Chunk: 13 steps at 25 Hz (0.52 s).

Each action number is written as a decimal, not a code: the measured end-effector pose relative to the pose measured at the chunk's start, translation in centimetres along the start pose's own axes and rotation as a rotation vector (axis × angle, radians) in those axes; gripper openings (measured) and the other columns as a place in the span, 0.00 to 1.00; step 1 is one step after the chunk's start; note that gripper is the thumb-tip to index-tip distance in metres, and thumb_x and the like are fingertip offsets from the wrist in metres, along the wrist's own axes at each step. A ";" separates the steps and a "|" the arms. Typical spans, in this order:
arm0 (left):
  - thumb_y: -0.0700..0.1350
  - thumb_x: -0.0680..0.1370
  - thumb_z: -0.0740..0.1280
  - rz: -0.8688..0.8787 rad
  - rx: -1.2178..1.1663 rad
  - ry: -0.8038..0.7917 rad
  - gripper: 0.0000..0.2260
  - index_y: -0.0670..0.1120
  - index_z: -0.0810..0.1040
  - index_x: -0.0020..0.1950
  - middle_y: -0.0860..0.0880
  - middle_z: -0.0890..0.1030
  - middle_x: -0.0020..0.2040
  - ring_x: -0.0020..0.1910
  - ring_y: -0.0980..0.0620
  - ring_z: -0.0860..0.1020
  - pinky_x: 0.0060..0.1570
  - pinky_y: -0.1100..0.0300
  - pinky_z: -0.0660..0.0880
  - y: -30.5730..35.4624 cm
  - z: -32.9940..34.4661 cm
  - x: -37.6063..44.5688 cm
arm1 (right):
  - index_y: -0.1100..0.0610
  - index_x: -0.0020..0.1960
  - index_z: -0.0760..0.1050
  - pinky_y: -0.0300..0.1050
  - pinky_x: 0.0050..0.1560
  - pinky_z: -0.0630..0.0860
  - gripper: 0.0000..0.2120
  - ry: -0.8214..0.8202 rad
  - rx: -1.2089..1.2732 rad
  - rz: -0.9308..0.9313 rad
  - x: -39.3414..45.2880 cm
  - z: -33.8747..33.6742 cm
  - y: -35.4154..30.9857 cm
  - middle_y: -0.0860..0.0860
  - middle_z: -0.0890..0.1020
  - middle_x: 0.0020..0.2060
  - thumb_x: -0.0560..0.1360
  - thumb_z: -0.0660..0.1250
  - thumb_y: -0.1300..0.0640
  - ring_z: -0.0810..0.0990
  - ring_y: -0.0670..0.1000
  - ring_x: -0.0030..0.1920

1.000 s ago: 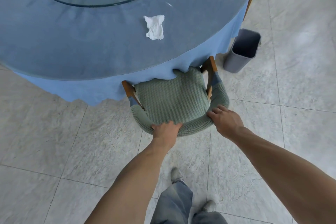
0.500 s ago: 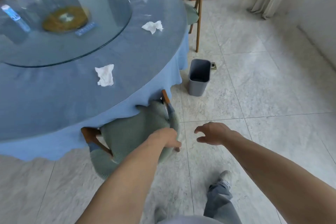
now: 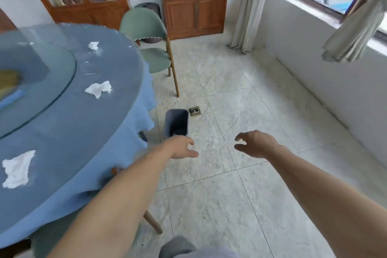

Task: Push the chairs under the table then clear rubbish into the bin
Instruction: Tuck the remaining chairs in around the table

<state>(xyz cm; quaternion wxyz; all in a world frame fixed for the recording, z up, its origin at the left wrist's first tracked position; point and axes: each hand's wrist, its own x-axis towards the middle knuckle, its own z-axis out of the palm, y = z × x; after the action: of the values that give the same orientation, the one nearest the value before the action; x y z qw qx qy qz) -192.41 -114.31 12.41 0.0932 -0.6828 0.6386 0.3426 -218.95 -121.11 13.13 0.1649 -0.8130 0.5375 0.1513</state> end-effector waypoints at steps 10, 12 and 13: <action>0.67 0.72 0.66 -0.034 0.094 -0.013 0.31 0.54 0.71 0.71 0.49 0.72 0.72 0.67 0.47 0.72 0.56 0.56 0.70 -0.8 -13.9 21.7 | 0.41 0.70 0.69 0.48 0.55 0.74 0.23 -0.062 0.029 0.033 20.2 -7.0 6.9 0.47 0.78 0.65 0.78 0.59 0.36 0.77 0.51 0.63; 0.68 0.72 0.66 -0.041 0.072 -0.010 0.30 0.53 0.74 0.68 0.49 0.74 0.69 0.64 0.46 0.73 0.53 0.55 0.70 -1.8 -17.8 26.3 | 0.42 0.70 0.69 0.48 0.55 0.73 0.22 -0.060 0.014 0.047 25.4 -10.1 7.7 0.48 0.78 0.65 0.78 0.59 0.37 0.77 0.52 0.63; 0.67 0.73 0.66 -0.037 0.056 -0.024 0.30 0.52 0.73 0.69 0.49 0.74 0.70 0.64 0.46 0.73 0.56 0.55 0.71 -1.9 -19.8 28.2 | 0.42 0.70 0.69 0.48 0.55 0.73 0.22 -0.055 0.006 0.058 27.8 -11.6 8.1 0.48 0.78 0.65 0.78 0.59 0.37 0.77 0.52 0.63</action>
<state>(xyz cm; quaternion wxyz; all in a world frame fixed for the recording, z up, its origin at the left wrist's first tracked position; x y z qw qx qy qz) -185.17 -147.93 10.12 0.1262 -0.6875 0.6340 0.3308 -215.18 -151.99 10.95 0.1779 -0.7922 0.5564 0.1768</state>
